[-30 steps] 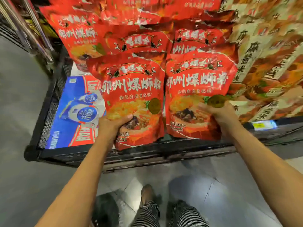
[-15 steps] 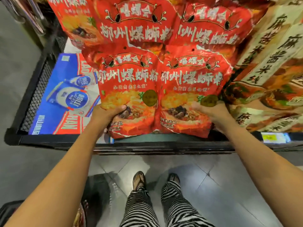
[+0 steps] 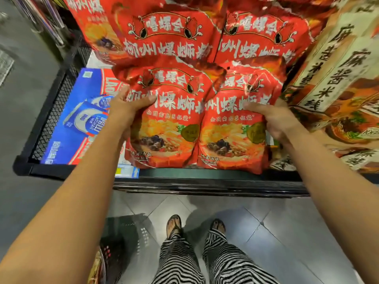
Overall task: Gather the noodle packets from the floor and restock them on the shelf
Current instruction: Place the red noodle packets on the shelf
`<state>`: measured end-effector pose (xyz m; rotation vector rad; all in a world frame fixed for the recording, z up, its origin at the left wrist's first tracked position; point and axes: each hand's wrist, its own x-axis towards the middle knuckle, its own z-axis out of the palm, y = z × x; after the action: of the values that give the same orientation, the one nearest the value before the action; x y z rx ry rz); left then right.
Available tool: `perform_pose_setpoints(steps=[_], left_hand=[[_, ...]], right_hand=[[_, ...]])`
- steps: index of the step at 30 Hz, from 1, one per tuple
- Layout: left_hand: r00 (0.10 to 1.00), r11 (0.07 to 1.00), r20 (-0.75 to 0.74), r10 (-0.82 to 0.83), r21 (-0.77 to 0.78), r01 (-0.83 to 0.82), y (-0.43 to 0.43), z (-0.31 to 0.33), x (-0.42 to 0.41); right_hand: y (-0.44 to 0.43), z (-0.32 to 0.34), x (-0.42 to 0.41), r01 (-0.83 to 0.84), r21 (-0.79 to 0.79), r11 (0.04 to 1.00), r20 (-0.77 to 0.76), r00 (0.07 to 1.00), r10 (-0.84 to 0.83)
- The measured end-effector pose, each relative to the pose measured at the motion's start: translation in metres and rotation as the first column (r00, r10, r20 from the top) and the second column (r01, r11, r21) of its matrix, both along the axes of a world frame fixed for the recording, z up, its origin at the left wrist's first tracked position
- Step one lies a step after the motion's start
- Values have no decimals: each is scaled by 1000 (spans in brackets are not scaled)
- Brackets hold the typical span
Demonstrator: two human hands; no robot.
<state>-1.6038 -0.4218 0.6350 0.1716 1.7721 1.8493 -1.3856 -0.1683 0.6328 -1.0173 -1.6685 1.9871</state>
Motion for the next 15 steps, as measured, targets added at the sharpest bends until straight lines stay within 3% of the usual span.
perform_pose_setpoints(steps=[4,15], left_hand=[[996,992,88,1,129,-13,-3,-2,27],[995,956,81,52,285,-73,-23,3,38]], right_hand=[[-10,-1,10,-32,-36,999,-30,999,31],[-18,0,22,-2,-185,983,-200,979,-35]])
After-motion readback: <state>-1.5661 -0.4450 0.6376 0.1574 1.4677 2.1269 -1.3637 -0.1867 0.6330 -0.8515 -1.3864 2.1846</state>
